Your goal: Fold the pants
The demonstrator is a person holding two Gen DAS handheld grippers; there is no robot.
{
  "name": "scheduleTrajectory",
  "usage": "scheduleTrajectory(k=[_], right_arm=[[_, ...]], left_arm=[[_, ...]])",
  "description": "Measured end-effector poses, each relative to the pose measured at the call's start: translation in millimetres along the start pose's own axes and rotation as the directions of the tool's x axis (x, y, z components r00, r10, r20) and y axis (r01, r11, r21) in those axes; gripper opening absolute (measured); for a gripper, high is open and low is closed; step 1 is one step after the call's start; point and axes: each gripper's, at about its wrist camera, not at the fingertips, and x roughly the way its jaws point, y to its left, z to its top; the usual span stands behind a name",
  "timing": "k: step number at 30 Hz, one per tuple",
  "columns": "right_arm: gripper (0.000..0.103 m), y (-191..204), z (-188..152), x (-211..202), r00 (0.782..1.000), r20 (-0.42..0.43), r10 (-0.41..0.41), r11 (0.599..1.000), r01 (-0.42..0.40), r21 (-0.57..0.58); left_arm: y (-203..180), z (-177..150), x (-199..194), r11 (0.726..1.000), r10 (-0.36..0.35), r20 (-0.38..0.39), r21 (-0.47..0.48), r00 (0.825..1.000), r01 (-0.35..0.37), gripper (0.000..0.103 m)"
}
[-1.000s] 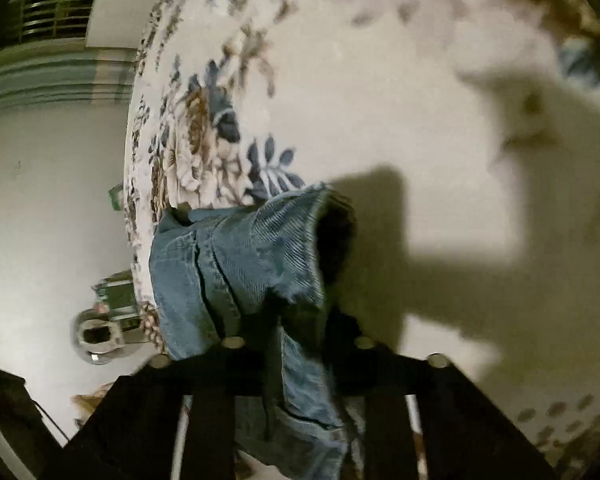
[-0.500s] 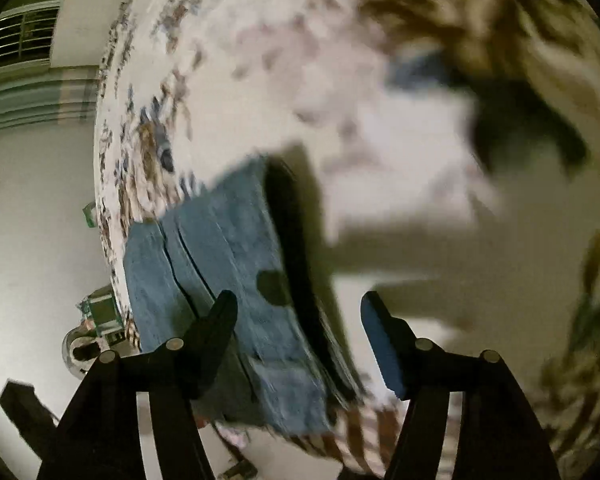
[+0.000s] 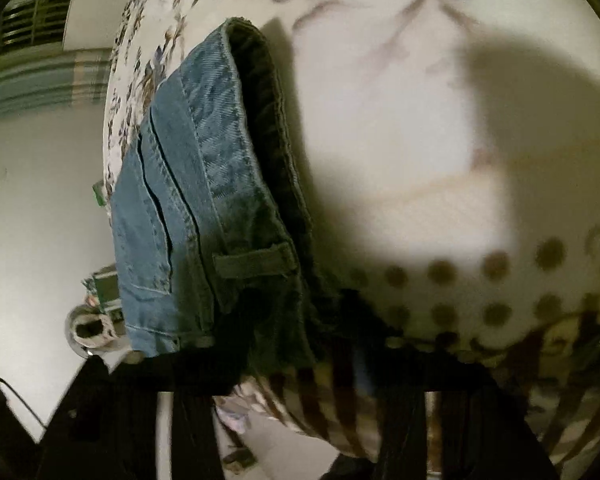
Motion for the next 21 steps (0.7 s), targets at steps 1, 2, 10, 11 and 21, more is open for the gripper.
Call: scheduleTrajectory(k=[1,2,10,11,21], right_arm=[[0.027,-1.8,-1.6,-1.3,1.0,0.002,0.006,1.0,-0.006,-0.004],[0.023,-2.3,-3.1,-2.2,1.0,0.006,0.015,1.0,-0.015,-0.008],[0.018,1.1,-12.8,-21.5,0.999,0.024,-0.042,0.998,0.043,-0.055],[0.018,0.2,-11.6,-17.4,0.999,0.009,-0.045,0.998,0.045,-0.047],[0.067,21.7,25.3,-50.5,0.994,0.108,-0.036,0.999,0.039,-0.022]], left_arm=[[-3.1,-1.5,-2.1,1.0,-0.006,0.001,0.009,1.0,0.006,0.076],[-6.8,-3.2,-4.8,1.0,-0.012,0.004,0.02,1.0,0.011,0.076],[-12.3,-8.2,-10.8,0.999,-0.023,0.011,0.047,1.0,0.023,0.076],[-10.5,-7.9,-9.8,0.999,-0.024,0.009,0.046,1.0,0.023,0.076],[82.8,58.0,31.3,0.997,-0.067,0.007,-0.025,0.998,0.067,0.076]])
